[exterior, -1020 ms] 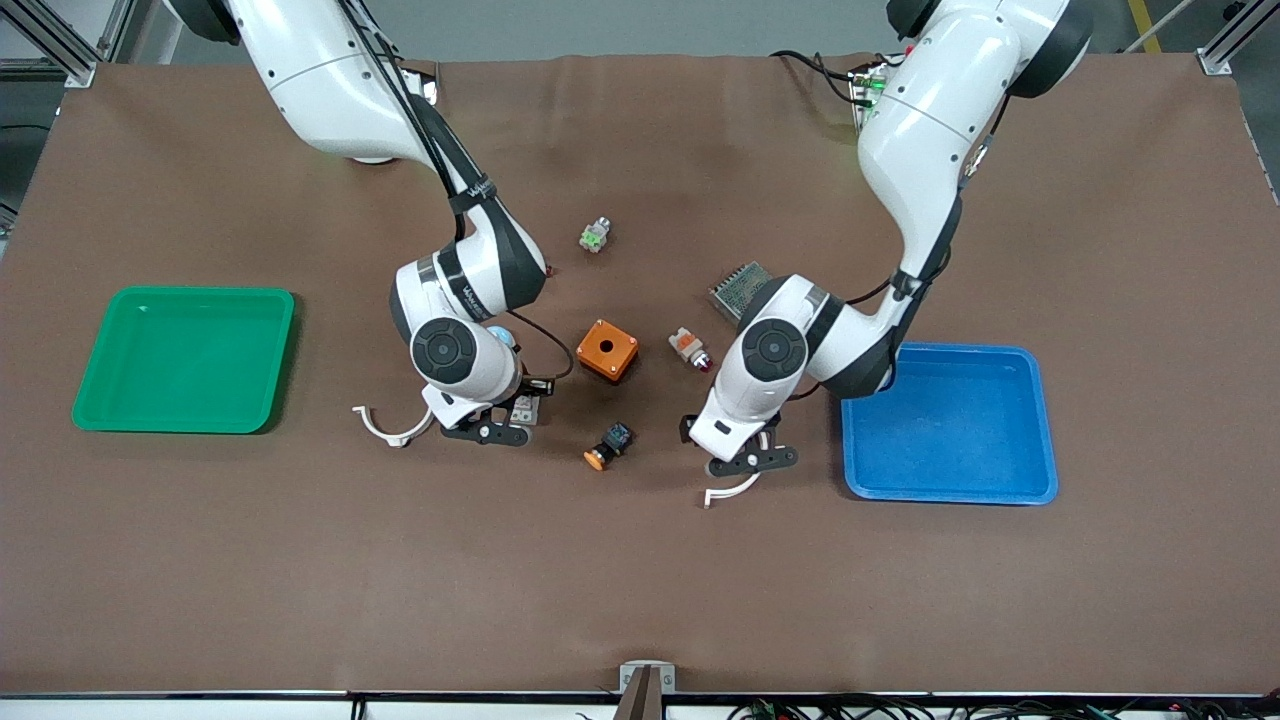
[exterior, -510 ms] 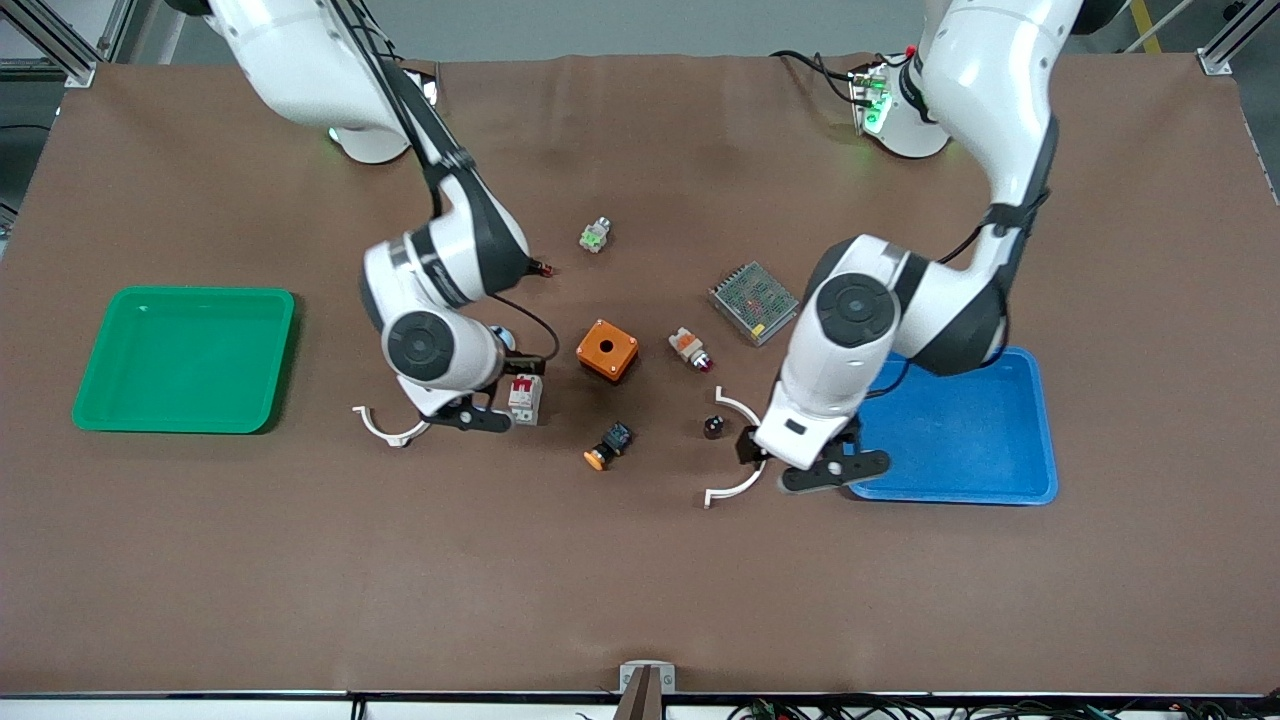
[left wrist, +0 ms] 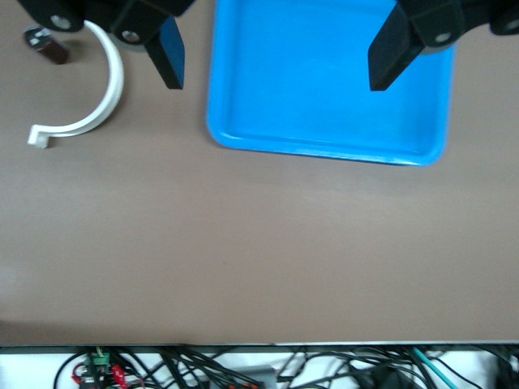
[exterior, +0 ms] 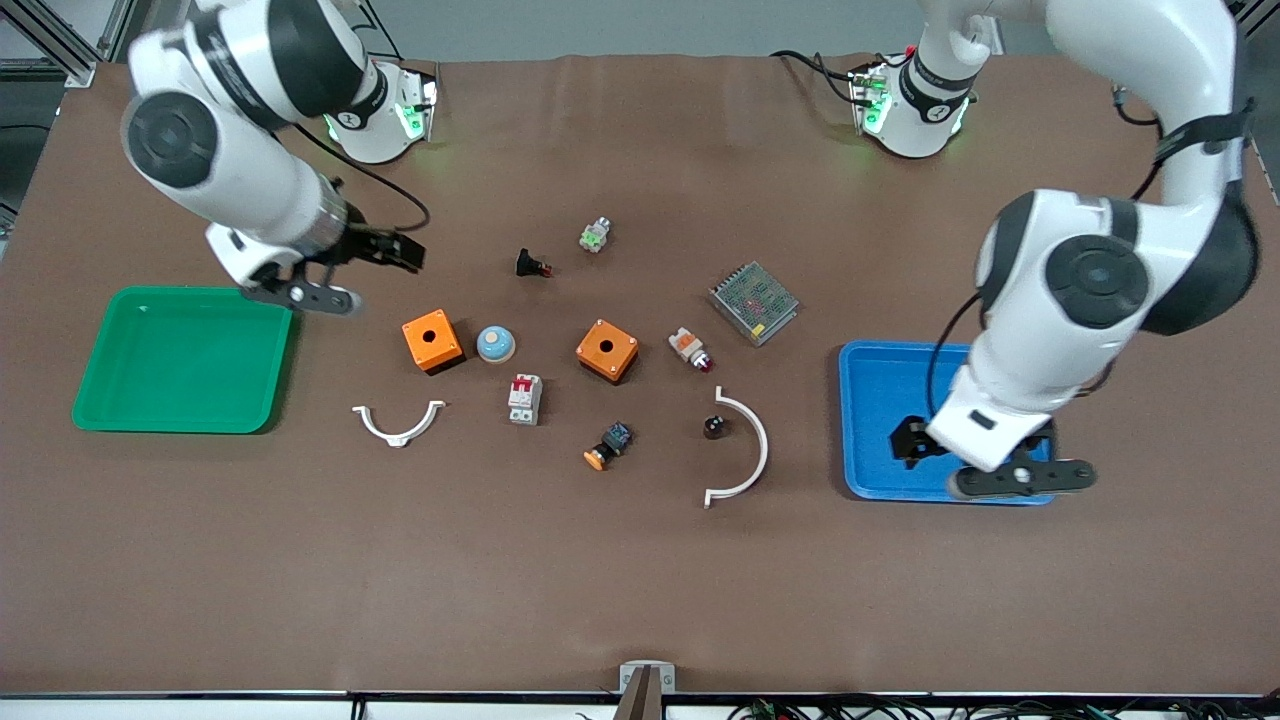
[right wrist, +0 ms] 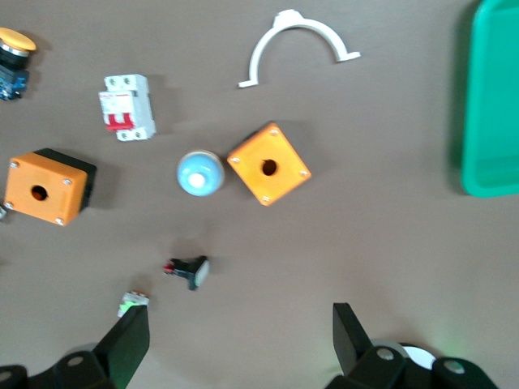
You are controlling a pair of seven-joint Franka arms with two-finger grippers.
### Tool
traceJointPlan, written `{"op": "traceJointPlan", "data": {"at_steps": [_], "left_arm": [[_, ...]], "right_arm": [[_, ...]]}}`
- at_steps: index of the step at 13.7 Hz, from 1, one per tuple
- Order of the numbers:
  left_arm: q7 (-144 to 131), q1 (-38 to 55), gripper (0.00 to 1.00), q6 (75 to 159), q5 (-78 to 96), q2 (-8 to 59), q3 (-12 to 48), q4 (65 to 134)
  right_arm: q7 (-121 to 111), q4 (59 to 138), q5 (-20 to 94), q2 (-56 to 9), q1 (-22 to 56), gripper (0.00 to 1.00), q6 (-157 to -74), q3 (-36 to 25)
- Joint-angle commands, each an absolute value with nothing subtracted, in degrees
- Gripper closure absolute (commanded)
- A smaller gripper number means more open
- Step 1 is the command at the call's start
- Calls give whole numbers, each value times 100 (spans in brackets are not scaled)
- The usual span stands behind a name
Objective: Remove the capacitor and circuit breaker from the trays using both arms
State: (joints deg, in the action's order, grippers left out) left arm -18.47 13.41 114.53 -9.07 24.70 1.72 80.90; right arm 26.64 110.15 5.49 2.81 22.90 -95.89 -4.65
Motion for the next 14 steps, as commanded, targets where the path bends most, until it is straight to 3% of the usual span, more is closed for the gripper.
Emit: {"op": "traceJointPlan", "data": {"at_steps": [1,7,9,11,14], "left_arm": [[-1294,1082,0,11225,-940,2163,220,8218],[-642,835,0,10820,-923,1793,202,8209],[-615,739,0,10671,-923,1627,185,8209],[-519,528,0,10399,-897,1373,229,8218],[-387,431,0,9880,-896,1029,211,8226]], "right_arm": [[1954,11127,501,667,1629,0,-9536,-404],[479,10969,404,633,-59,0,-9457,-404],[124,10654,404,633,-263,0,-9396,-396],[132,9849,396,572,-255,0,-8845,-387],[149,8415,360,-24,-246,0,-8244,-378]]}}
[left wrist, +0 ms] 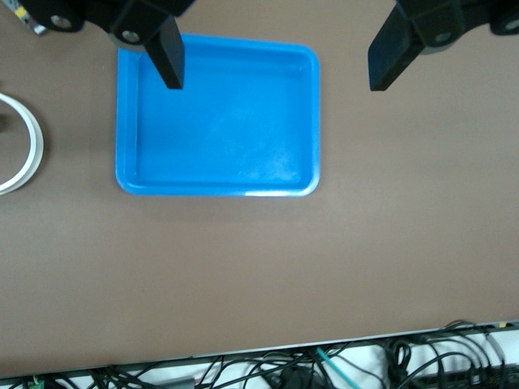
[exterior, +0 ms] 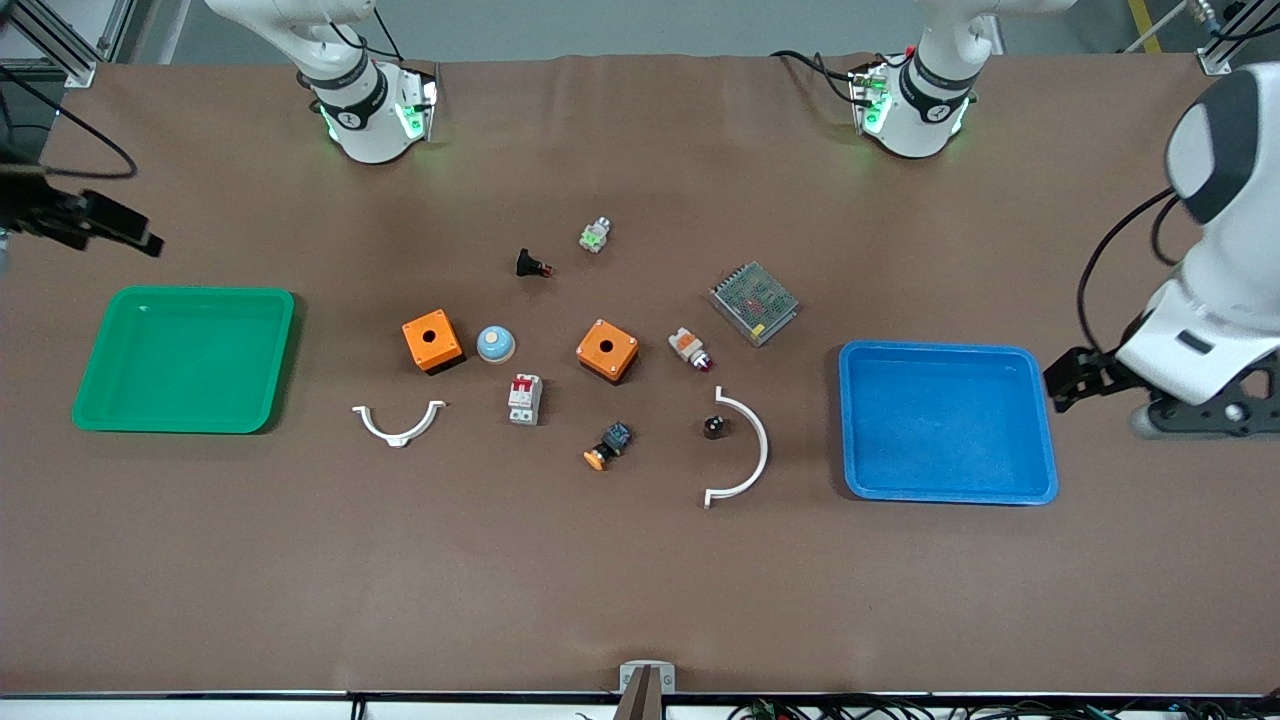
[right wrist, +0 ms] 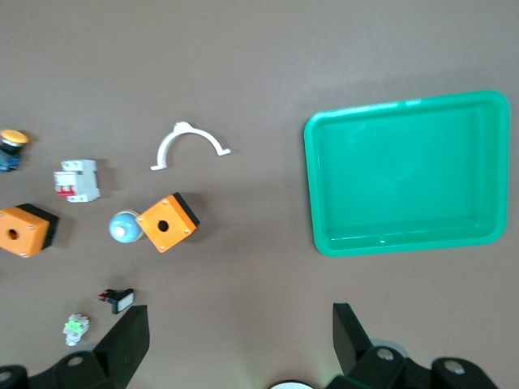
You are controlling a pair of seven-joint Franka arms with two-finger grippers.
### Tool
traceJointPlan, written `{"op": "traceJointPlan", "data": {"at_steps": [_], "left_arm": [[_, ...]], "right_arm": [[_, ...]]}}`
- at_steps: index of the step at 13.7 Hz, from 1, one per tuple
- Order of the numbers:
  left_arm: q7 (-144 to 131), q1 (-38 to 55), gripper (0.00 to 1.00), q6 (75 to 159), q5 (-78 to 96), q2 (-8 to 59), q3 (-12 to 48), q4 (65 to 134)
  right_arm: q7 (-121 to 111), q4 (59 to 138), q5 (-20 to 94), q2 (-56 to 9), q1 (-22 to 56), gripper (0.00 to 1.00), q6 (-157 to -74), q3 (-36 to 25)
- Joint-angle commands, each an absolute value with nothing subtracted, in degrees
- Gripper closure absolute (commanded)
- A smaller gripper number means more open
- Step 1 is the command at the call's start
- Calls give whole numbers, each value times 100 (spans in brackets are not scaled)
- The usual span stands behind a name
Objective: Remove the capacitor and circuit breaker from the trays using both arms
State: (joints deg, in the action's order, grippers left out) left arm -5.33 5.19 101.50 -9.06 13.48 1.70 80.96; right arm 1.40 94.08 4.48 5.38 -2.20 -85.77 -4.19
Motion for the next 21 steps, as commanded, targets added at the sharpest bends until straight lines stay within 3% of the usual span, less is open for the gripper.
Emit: {"op": "traceJointPlan", "data": {"at_steps": [1,9,12,17,21], "left_arm": [[-317,413,0,9748,-896,924,228,8235],[-211,369,0,8869,-248,256,237,8419],[-220,-254,0,8877,-35,-113,860,8840],[-307,-281,0,9228,9,-720,1107,9693],[-247,-290,0,9220,0,-703,1081,9624]], "right_arm": [[141,8246,352,-113,-263,0,-8262,-378],[202,8262,-158,-106,88,0,-8367,-360],[211,8306,-158,-105,79,0,-8481,-360],[202,8297,-158,-123,62,0,-8648,-378],[202,8235,-175,-141,61,0,-8657,-387]]}}
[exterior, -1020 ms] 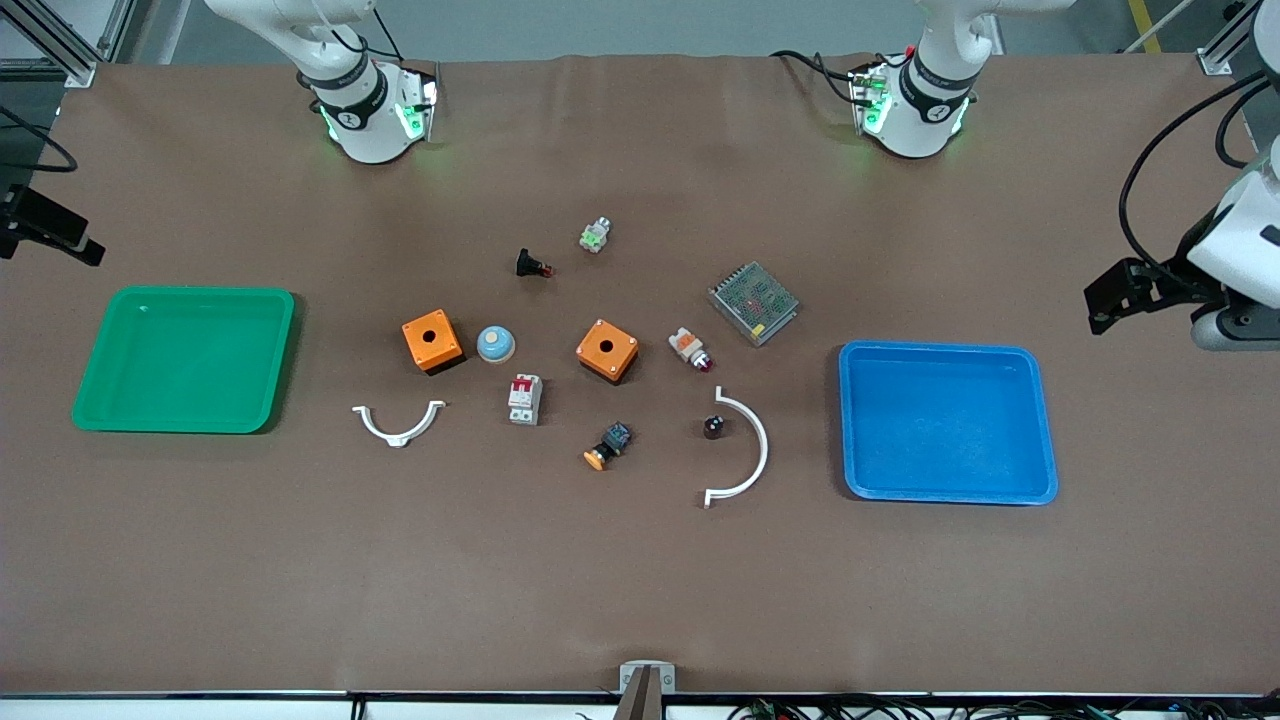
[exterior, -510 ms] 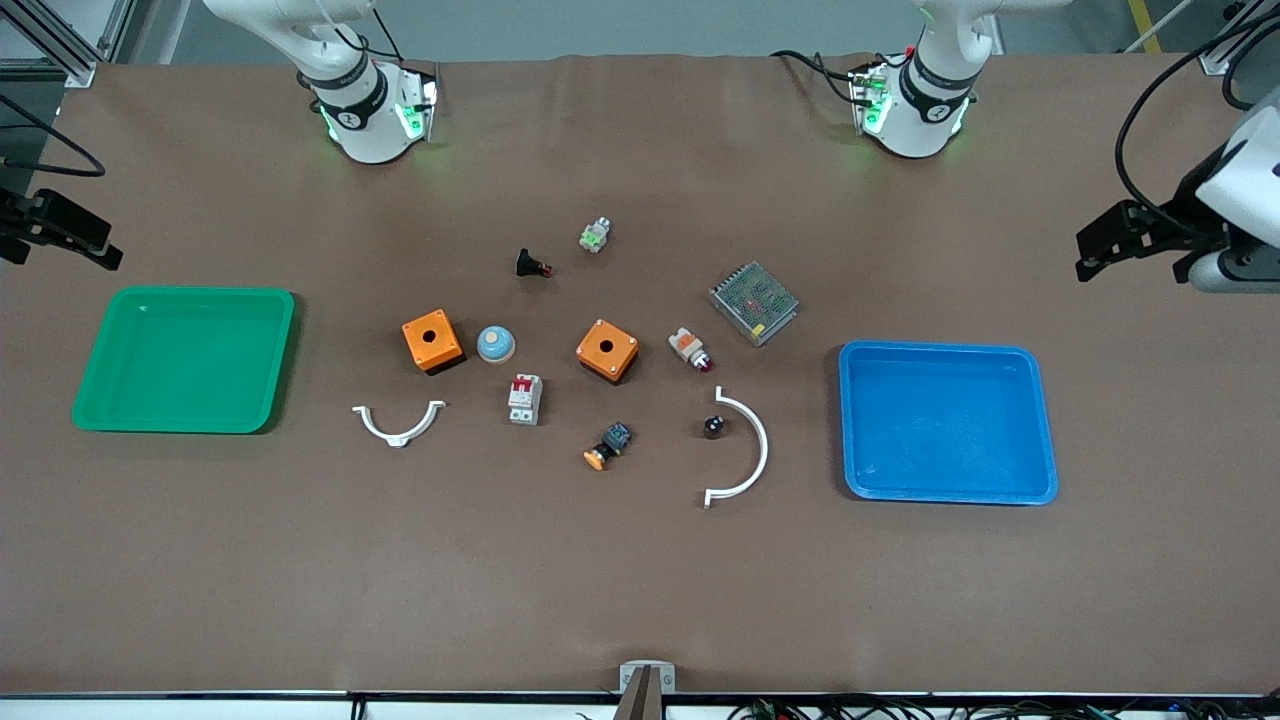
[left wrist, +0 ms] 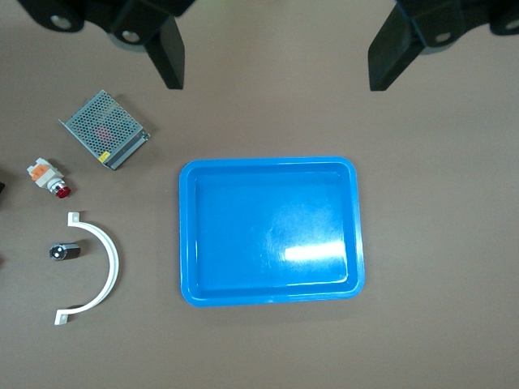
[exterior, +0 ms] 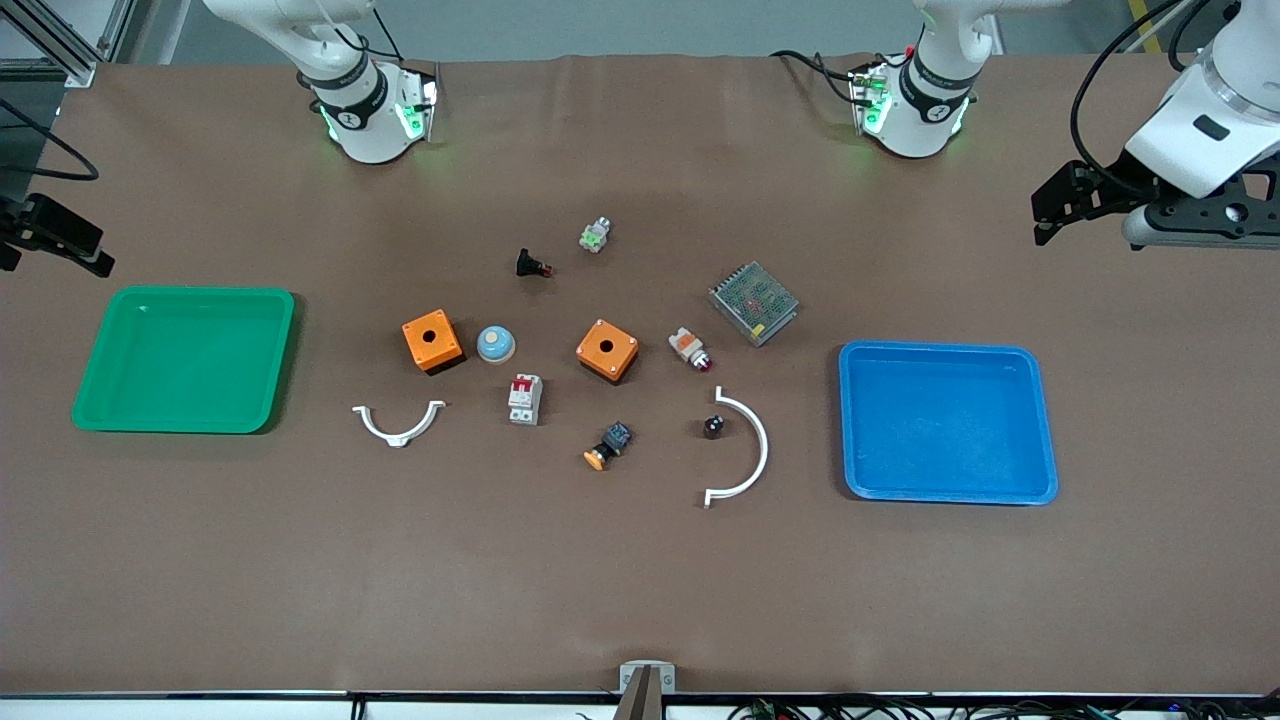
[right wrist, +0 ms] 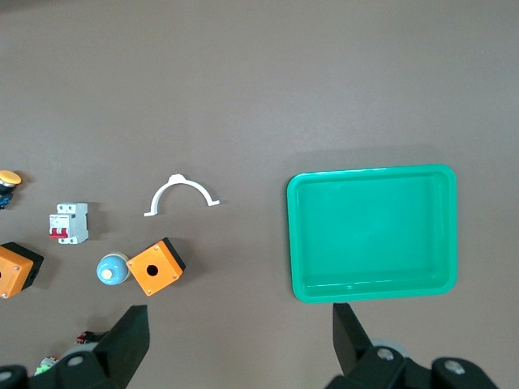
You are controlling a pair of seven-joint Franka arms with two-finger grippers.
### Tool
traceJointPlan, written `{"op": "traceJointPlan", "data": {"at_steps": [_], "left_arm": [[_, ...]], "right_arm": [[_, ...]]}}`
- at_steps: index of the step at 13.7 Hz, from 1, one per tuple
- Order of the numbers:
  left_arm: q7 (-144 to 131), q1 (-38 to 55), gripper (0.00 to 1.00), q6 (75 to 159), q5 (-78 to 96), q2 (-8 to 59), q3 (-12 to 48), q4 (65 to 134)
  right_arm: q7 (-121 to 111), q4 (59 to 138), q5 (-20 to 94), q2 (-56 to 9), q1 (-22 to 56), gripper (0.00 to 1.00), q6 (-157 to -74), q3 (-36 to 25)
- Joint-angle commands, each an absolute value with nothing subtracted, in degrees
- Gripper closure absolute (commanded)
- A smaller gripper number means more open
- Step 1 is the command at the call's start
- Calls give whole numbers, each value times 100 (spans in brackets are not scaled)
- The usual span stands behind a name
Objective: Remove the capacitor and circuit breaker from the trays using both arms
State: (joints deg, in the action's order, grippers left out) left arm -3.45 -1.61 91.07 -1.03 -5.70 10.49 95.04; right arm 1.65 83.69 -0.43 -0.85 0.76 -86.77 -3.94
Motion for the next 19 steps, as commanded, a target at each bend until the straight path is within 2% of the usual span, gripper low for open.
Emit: {"op": "traceJointPlan", "data": {"at_steps": [1,4,19], "left_arm": [[-220,-299,0,9185,0,-686,1081,9554],[-202,-290,0,9185,0,-668,1081,9527],[-237,-299,0,9141,-9,-492,1072,9352]], "right_arm": [[202,8227,-184,-141,53,0,-8657,-387],[202,8227,-158,-141,53,0,-8859,-387],[211,8227,-62,-141,-62,0,-8868,-387]]}}
